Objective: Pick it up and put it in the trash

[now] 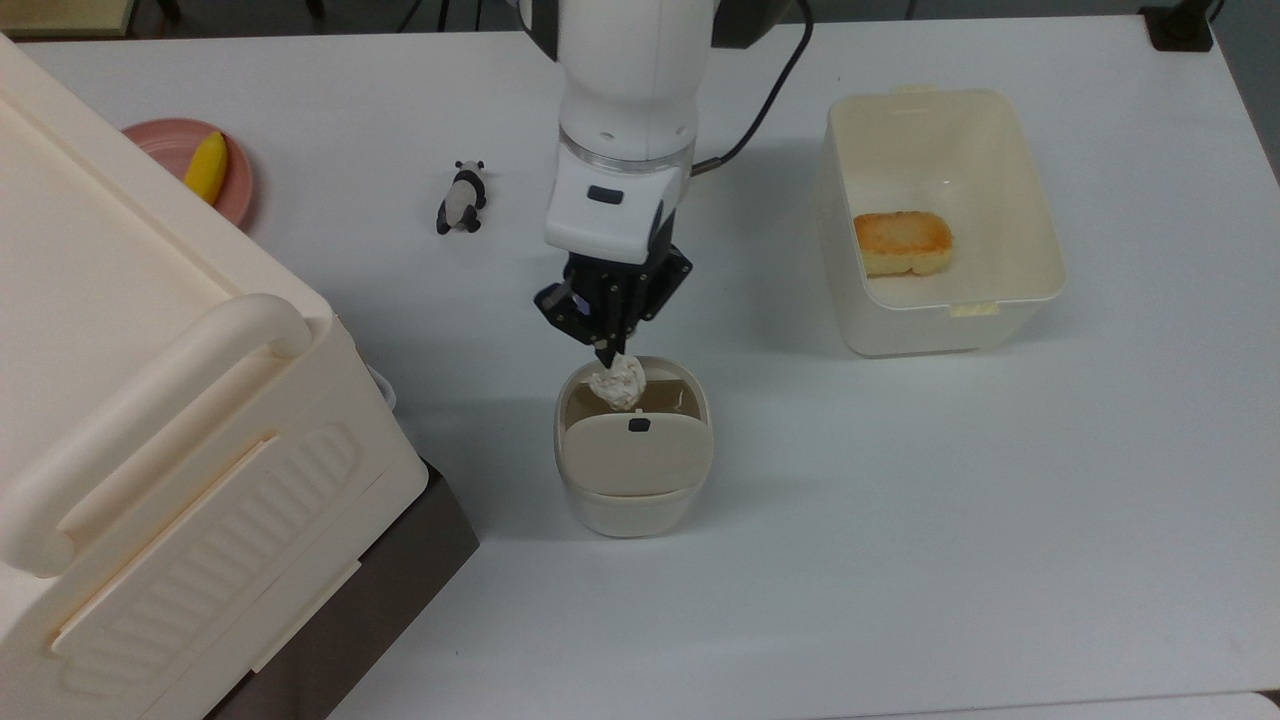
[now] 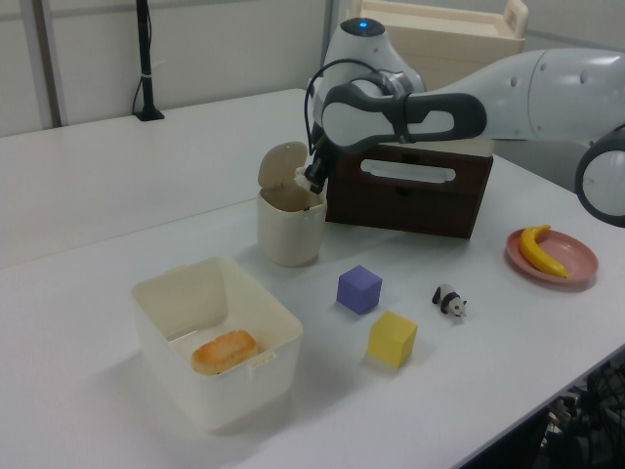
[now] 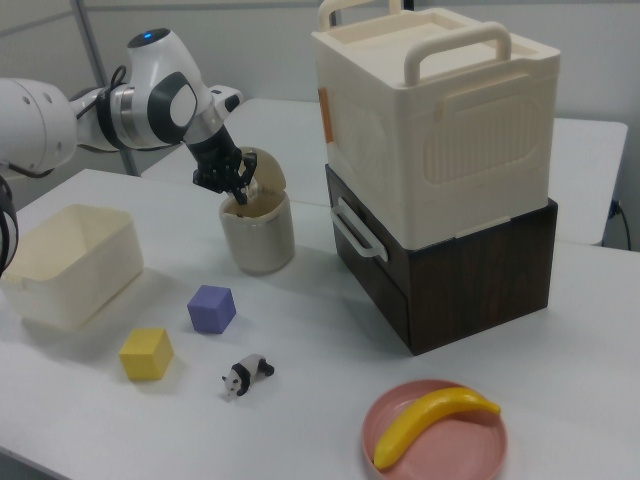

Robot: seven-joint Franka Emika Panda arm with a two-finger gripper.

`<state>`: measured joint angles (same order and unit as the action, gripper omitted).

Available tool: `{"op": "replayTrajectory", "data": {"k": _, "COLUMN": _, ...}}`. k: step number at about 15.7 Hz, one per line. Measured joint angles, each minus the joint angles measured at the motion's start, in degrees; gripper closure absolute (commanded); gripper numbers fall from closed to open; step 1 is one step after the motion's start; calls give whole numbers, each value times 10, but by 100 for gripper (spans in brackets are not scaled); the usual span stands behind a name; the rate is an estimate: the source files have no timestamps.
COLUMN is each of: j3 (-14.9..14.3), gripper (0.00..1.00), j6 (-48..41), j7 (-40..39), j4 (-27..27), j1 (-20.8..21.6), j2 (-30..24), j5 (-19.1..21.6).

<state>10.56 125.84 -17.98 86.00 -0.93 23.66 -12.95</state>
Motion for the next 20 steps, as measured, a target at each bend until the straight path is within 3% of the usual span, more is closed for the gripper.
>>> {"op": "replayTrajectory", "data": {"k": 1, "j3": 5, "gripper": 55, "j6": 11, "j7": -1, "j4": 0, "j1": 0, "j2": 7, "j5": -1}}
{"op": "replayTrajectory", "data": {"k": 2, "j3": 9, "gripper": 1, "j6": 16, "j7": -3, "j4": 0, "j1": 0, "j2": 12, "j5": -2}}
{"op": "replayTrajectory", "data": {"k": 14, "j3": 13, "gripper": 0, "j6": 34, "j7": -7, "j4": -3, "j1": -5, "j2": 17, "j5": -2}}
{"op": "replayTrajectory", "data": {"k": 17, "j3": 13, "gripper": 0, "j6": -17, "j7": -7, "j4": -18, "j1": -9, "j2": 7, "j5": -2}}
{"op": "replayTrajectory", "data": {"k": 20, "j3": 13, "gripper": 0, "j6": -96, "j7": 3, "j4": -30, "j1": -22, "j2": -41, "j5": -2}}
